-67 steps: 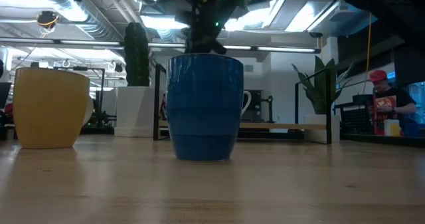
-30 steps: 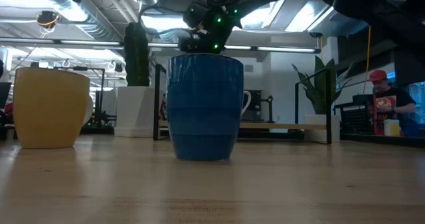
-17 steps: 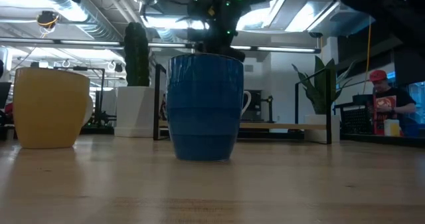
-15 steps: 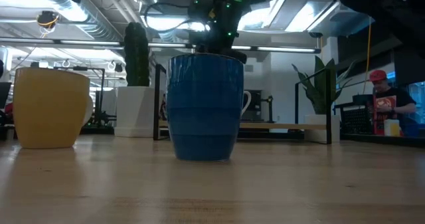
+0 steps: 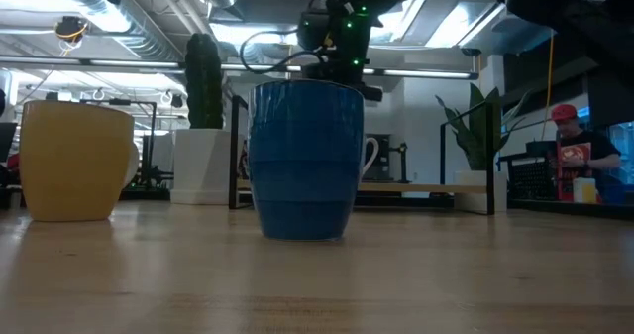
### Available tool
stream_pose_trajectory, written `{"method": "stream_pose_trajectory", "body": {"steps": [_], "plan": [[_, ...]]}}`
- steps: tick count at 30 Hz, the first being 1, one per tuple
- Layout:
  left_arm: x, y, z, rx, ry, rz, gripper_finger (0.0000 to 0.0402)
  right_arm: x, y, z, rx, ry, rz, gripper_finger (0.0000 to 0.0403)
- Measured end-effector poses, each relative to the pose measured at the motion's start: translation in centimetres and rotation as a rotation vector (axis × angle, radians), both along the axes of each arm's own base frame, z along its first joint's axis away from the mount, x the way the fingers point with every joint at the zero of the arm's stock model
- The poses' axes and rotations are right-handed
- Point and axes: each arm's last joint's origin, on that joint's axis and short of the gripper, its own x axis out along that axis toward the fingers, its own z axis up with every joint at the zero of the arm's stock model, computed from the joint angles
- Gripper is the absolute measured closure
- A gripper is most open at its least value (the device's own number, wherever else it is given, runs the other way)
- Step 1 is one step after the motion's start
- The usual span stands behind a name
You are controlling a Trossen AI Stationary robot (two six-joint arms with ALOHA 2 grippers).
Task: Place coffee mugs
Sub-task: Adjust the orange patterned mug on the shelf, then move the yellow mug to the center
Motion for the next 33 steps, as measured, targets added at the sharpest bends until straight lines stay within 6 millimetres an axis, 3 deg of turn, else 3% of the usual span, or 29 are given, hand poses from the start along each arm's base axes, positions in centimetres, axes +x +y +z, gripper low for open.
{"method": "stream_pose_trajectory", "body": {"steps": [6,12,17,21,27,33], "plan": [[0.0,0.0,0.0,0.000,0.000,0.000,0.0321,0.2,1.5,0.8,0.101,-0.050,0.060,0.0403],[0.0,0.0,0.0,-0.025,-0.015,-0.005,0.0321,1.7,7.3,1.8,0.275,-0.126,0.253,0.0402],[1.4,-0.7,-0.3,-0.110,0.017,-0.253,0.0321,2.6,12.0,1.7,0.275,-0.087,0.412,0.0397],[3.1,-1.4,0.6,-0.208,0.166,-0.454,0.0321,2.0,13.7,1.8,0.286,-0.021,0.441,0.0361],[5.2,-1.6,2.2,-0.308,0.468,-0.402,0.0321,-0.1,14.1,4.4,0.299,-0.006,0.363,0.0282],[4.4,-2.4,-0.2,-0.487,0.925,-0.363,0.0321,-3.5,14.4,8.6,0.258,-0.034,0.285,0.0253]]}}
